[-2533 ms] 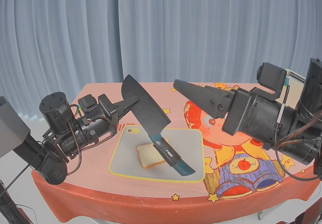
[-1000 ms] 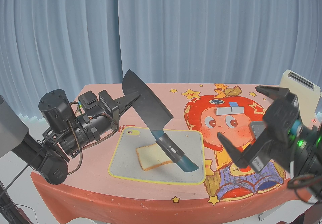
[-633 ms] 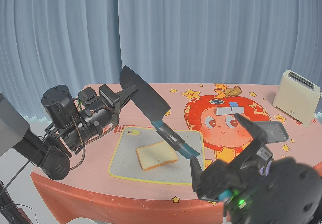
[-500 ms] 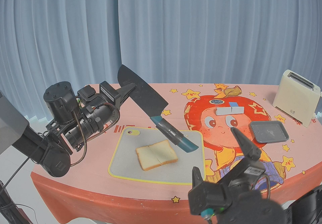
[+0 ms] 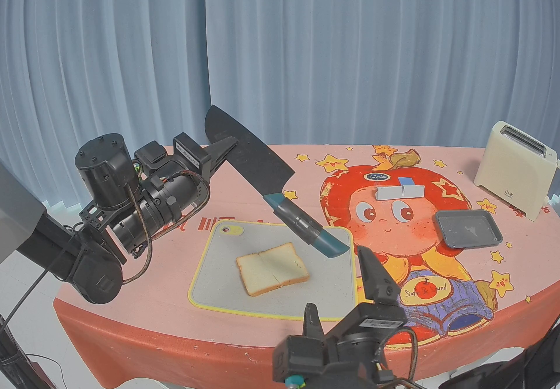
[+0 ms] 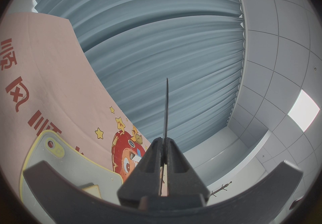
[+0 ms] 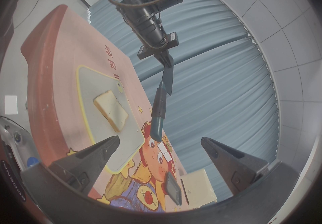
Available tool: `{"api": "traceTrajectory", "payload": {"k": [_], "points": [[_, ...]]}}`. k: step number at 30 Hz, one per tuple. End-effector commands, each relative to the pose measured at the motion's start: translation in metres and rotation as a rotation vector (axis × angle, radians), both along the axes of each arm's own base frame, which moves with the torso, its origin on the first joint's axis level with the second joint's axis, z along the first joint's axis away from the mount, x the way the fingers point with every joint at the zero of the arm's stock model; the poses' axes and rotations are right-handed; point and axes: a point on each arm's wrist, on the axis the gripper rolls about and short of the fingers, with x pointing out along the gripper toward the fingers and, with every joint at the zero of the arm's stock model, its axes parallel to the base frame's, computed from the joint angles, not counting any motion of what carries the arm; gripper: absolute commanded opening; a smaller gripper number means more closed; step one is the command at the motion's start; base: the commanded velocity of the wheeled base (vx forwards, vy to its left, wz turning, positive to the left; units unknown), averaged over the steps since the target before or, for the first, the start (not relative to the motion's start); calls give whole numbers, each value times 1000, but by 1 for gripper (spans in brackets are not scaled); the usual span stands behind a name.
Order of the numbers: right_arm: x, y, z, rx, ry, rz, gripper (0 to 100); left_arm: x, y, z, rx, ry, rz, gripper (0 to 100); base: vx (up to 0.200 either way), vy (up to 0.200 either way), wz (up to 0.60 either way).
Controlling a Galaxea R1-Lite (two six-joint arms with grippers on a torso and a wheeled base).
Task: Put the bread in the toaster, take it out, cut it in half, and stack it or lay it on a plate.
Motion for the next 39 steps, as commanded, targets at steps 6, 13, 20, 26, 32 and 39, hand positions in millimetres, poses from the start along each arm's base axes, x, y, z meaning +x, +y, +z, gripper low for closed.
{"api": "traceTrajectory", "payload": {"k": [6,13,20,26,32,39], "points": [[32,26,-7,-19,-16,-59,100,-4,-5,0,0,1,-19,0,0,0,0],[64,37,-5,-9,-54,-97,100,-4,-5,0,1,-1,-20,0,0,0,0],[93,48,-15,8,-137,-63,100,-7,-4,3,-2,-7,-20,0,0,0,0],[106,46,-26,-68,-171,-94,100,-7,-4,3,-2,-7,-20,0,0,0,0],[110,44,-26,-75,-172,-104,100,-7,-4,3,-3,-6,-20,0,0,0,0],[114,43,-22,-67,-184,-94,100,-7,-4,2,-1,-5,-22,0,0,0,0]]}}
